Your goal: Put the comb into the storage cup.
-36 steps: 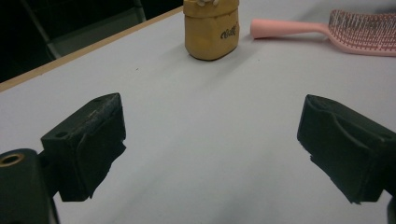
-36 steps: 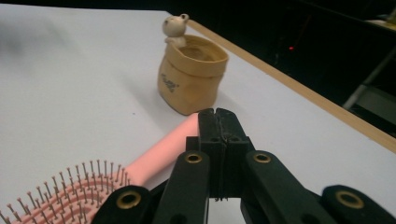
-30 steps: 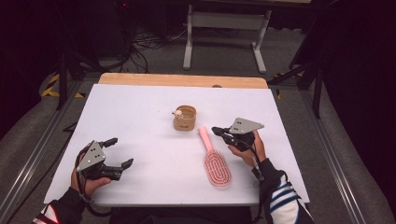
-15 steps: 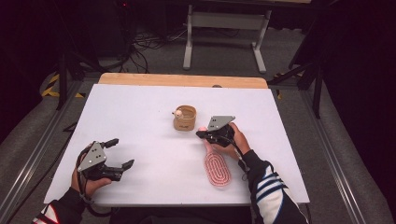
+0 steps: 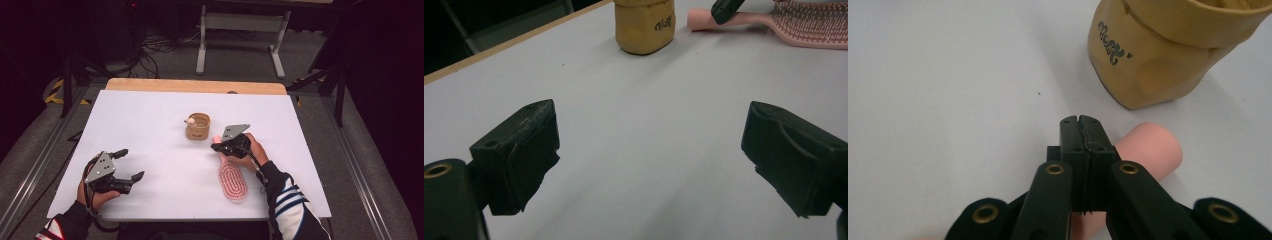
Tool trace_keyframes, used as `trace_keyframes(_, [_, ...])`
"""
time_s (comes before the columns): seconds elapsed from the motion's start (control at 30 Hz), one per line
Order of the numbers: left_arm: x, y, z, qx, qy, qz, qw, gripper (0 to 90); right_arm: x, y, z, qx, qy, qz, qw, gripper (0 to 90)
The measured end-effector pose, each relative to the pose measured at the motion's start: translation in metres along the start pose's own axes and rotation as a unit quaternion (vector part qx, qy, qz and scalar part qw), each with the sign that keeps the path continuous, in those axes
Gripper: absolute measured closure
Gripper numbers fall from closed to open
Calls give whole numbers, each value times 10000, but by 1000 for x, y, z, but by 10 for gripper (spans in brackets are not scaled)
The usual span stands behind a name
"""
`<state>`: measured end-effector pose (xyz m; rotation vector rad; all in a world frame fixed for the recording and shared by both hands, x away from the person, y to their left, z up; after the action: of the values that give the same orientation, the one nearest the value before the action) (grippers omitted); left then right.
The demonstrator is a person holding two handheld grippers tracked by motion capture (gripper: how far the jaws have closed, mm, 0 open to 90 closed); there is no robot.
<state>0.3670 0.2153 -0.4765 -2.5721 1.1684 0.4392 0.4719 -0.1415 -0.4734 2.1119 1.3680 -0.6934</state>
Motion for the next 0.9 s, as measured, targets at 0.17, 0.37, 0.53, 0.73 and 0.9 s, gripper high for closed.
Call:
trace_keyframes(0.17, [2, 1, 0, 25, -33, 35, 10000, 96, 5, -1, -1, -134, -148, -5, 9998, 900])
trace_keyframes(0.37, [3, 1, 0, 49, -43, 59, 10000, 97, 7, 6, -1, -268, -457, 97, 9985, 900])
trace_keyframes(0.53, [3, 0, 1, 19, -49, 71, 10000, 97, 2, 12, 4, -27, -456, 42, 9989, 900])
trace_keyframes(0.73, [4, 1, 1, 41, -76, 92, 9999, 97, 0, 18, 7, 34, -703, 273, 9971, 899])
trace_keyframes(0.9, [6, 2, 1, 35, -97, 121, 9999, 98, -2, 25, 12, 102, -1013, 538, 9933, 893])
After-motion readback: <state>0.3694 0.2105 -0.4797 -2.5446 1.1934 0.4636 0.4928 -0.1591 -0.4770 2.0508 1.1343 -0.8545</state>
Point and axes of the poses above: each handheld gripper's, and its own axes: x roughly forward along the jaws, z roughly out of its underside, y roughly to its right, the point moved 4 cm from there along x, roughly forward along the jaws
